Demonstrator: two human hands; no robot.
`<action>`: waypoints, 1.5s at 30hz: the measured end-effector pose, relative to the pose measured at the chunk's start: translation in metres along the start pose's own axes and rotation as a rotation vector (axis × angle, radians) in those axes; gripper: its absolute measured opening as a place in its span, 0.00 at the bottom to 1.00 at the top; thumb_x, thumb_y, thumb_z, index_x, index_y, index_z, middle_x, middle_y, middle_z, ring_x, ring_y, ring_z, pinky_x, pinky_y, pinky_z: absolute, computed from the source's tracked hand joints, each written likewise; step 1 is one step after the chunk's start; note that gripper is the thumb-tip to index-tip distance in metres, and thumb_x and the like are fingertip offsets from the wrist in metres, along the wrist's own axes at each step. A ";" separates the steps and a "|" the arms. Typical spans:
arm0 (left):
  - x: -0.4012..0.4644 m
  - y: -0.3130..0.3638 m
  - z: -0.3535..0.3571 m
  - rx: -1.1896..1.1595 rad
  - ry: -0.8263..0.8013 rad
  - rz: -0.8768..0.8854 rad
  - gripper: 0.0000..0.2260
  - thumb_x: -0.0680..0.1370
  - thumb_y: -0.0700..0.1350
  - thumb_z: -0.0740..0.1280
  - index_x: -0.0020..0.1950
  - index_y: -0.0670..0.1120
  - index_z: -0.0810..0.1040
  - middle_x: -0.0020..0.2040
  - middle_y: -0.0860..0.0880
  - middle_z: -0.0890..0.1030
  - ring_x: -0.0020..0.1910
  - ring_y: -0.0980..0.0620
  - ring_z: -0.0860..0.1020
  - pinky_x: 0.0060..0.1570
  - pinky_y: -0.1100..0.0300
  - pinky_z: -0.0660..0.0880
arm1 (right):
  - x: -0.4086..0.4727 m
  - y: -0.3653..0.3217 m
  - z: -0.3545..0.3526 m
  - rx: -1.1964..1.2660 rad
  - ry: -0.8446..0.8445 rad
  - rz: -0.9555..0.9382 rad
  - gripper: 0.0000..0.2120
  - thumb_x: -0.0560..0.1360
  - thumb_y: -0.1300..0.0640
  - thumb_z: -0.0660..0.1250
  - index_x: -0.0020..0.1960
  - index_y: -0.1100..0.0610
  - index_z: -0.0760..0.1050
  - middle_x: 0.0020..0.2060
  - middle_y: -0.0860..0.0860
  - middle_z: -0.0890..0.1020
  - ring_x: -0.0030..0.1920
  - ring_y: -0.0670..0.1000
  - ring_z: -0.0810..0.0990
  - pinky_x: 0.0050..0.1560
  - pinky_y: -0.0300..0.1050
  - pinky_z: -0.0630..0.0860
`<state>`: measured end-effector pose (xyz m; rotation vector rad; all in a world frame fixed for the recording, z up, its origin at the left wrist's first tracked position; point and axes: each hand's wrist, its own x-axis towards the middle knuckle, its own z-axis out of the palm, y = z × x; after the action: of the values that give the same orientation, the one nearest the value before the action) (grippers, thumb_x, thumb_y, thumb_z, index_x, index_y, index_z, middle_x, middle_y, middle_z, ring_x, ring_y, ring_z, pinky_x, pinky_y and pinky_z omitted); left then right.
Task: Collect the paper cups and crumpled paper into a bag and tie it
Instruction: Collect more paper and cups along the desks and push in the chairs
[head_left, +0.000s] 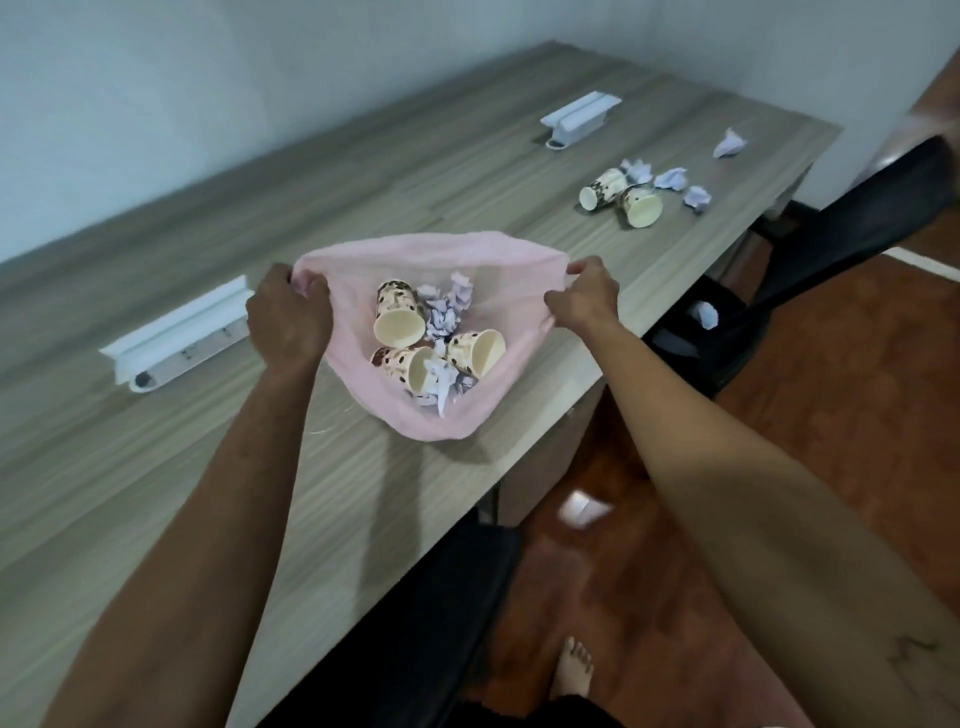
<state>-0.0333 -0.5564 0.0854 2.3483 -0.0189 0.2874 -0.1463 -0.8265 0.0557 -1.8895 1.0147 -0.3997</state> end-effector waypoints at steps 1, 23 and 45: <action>-0.005 0.016 0.016 -0.007 -0.007 -0.002 0.14 0.79 0.48 0.61 0.56 0.38 0.76 0.55 0.36 0.80 0.56 0.36 0.77 0.52 0.50 0.72 | 0.014 0.008 -0.018 0.006 0.008 0.004 0.21 0.71 0.63 0.67 0.63 0.60 0.69 0.59 0.59 0.75 0.46 0.52 0.74 0.44 0.42 0.77; 0.066 0.238 0.277 -0.073 0.038 0.036 0.14 0.79 0.47 0.63 0.54 0.36 0.77 0.55 0.34 0.80 0.55 0.35 0.77 0.52 0.50 0.71 | 0.316 0.056 -0.118 0.084 -0.200 0.062 0.22 0.71 0.63 0.68 0.64 0.59 0.69 0.57 0.56 0.74 0.50 0.56 0.80 0.43 0.53 0.84; 0.127 0.307 0.420 -0.099 -0.028 0.032 0.09 0.74 0.50 0.72 0.50 0.46 0.79 0.42 0.51 0.79 0.41 0.51 0.75 0.43 0.59 0.69 | 0.588 0.121 -0.102 -0.291 -0.270 0.351 0.45 0.68 0.35 0.70 0.73 0.60 0.59 0.68 0.60 0.71 0.65 0.63 0.74 0.59 0.57 0.76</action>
<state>0.1447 -1.0590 0.0360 2.2548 -0.0825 0.2638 0.0874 -1.3742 -0.0705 -1.9008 1.2373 0.2133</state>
